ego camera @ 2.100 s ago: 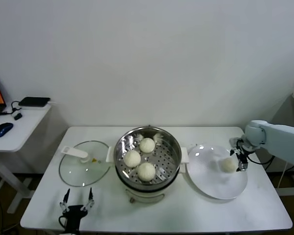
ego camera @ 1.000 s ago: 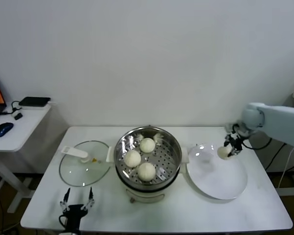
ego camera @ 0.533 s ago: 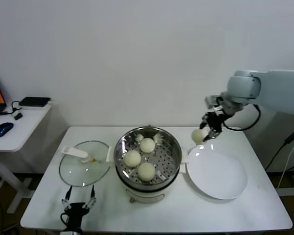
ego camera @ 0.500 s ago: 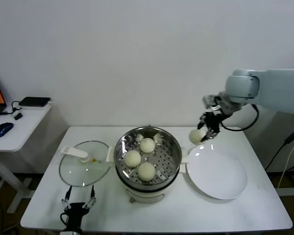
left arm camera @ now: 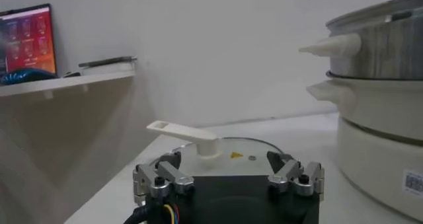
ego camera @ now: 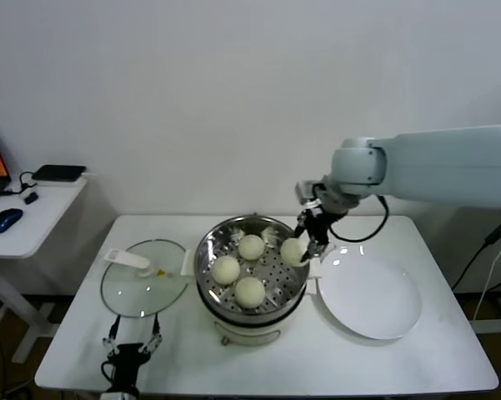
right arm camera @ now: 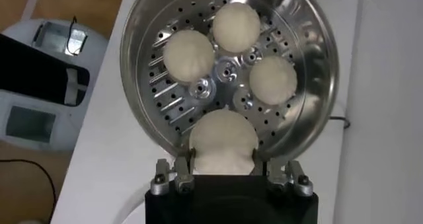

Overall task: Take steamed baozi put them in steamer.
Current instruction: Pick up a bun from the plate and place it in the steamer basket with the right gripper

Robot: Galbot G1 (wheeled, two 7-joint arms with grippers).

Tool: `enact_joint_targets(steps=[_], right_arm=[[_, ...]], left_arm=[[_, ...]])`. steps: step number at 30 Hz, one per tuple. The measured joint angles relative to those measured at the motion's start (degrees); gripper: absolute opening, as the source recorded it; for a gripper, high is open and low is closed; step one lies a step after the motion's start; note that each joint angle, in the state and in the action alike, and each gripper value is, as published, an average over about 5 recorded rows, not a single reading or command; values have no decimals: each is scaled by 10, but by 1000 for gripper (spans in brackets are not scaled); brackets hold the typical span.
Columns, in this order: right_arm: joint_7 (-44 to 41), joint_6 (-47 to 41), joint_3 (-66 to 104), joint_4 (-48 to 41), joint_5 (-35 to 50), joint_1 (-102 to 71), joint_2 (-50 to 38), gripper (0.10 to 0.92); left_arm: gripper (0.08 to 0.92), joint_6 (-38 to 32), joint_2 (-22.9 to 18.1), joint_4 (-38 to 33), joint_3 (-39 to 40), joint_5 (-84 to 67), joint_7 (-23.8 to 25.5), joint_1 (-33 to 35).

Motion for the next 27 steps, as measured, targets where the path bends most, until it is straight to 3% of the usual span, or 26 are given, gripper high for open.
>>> enact_joint_targets(steps=[19,22,27], right_arm=[[10,3,43,-98,-36,-123,80,608],[9,5,47,-103,-37,-127,82,644],[2,10,47,-107,-34,-125,80,774]], left_arm=[[823,-2,1,17,-8,-2,0,-10],[823,-2,1,17,-8,-2,0,-10],[823,-1,1,14,-8,-2,0,-8]])
